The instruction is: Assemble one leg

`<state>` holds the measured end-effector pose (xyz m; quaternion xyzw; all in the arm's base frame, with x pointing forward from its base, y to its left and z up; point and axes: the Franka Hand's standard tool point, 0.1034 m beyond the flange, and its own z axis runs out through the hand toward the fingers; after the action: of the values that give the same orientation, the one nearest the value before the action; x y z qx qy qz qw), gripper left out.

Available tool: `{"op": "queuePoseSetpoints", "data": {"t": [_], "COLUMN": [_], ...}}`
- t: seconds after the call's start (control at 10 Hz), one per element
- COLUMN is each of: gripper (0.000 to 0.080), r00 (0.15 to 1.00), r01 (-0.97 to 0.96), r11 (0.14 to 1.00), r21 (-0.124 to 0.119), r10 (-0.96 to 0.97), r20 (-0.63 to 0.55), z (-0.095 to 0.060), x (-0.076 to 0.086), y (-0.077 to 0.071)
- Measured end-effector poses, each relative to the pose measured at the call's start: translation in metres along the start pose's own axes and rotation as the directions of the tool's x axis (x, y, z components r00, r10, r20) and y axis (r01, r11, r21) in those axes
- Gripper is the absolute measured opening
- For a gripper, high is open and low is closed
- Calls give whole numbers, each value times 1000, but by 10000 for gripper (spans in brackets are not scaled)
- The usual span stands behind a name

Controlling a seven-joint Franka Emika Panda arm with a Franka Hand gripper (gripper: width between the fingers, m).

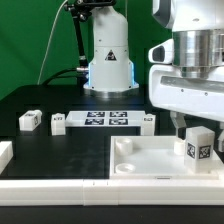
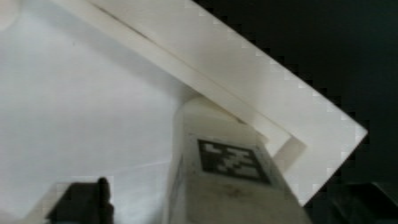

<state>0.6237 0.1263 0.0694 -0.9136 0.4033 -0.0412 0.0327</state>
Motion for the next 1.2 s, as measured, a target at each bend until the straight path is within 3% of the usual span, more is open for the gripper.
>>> {"op": "queuePoseSetpoints", "data": {"t": [0.3,0.6,1.0,1.2], "gripper": [648,649,649,386], "r00": [941,777,528,529], "r01": [338,629,849,849], "r11": [941,777,528,528], "r21": [-1,-6,-25,-25], "r10": [-338,-629,-849,-849], "r20": [-4,-5,-1,0], "z": [-1,-1,-1,-1], "x": [2,2,10,10], "y": [0,-1,4,5]}}
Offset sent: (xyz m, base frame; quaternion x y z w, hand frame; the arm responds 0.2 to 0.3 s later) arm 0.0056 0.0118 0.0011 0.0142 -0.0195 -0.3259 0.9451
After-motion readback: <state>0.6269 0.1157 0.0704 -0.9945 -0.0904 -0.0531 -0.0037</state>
